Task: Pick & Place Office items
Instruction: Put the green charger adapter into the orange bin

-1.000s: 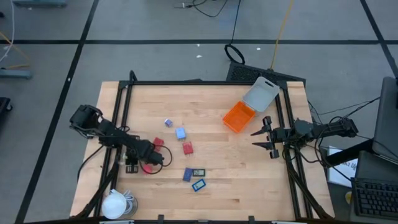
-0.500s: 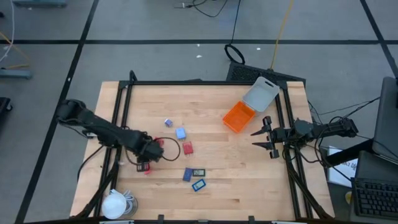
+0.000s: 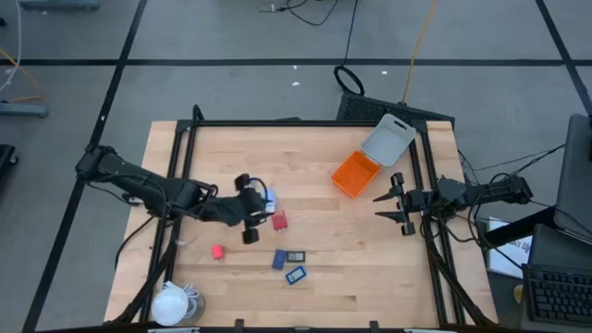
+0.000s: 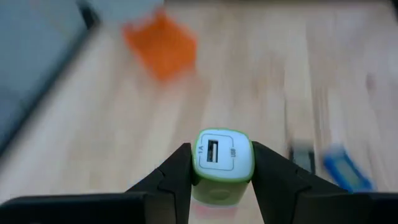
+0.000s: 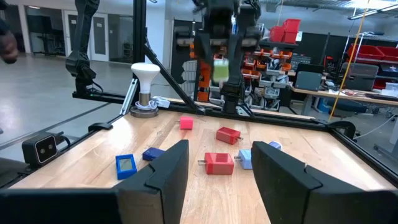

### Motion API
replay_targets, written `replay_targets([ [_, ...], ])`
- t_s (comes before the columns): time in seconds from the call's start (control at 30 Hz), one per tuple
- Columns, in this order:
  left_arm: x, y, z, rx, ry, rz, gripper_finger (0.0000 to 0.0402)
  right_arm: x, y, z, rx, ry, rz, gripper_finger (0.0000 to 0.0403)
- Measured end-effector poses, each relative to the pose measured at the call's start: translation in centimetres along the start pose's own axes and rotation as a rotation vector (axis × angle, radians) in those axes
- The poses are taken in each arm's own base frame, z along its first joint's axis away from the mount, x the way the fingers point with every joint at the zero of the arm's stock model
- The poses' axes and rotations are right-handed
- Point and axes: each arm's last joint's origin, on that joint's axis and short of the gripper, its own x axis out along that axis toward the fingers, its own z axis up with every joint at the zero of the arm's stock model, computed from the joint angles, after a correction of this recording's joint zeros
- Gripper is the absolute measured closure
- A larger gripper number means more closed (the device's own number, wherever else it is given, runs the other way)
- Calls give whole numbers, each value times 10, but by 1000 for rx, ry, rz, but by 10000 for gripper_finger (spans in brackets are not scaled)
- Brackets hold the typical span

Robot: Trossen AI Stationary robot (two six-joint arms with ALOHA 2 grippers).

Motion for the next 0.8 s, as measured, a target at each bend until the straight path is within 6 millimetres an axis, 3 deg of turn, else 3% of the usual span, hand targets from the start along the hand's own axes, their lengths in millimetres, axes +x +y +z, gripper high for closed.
replay_targets([
  [0.13,18,6,-5,25,-191,55,270,0,0,0,0,0,0,236],
  [0.3,44,24,-27,-69,-434,20,270,0,0,0,0,0,0,236],
  [0.47,50,43,-30,-128,-635,-23,270,0,0,0,0,0,0,236],
  [0.7,76,62,-38,-120,-612,-18,270,0,0,0,0,-1,0,236],
  [0.8,88,70,-41,-141,-631,-10,270,0,-1,2,-139,-15,-17,236],
])
